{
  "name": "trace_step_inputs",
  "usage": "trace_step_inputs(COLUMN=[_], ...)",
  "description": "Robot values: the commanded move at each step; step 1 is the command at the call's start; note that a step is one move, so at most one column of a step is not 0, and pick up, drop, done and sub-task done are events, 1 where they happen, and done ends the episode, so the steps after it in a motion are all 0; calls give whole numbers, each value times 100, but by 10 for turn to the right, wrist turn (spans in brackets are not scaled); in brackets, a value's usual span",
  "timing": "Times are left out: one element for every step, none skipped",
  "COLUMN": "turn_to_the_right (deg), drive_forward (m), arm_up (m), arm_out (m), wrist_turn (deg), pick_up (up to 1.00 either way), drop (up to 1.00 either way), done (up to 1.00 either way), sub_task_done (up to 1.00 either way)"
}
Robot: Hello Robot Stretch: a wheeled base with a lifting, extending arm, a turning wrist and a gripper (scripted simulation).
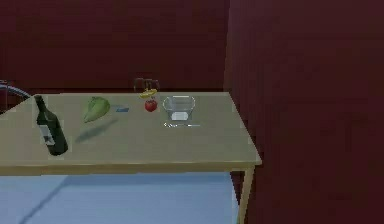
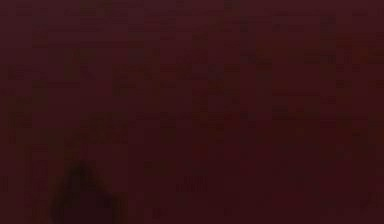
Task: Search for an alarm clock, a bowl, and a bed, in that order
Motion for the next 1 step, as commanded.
trace_step_inputs(turn_to_the_right=[60], drive_forward=[0], arm_up=[0], arm_out=[0], wrist_turn=[0], pick_up=[0], drop=[0], done=[0], sub_task_done=[0])
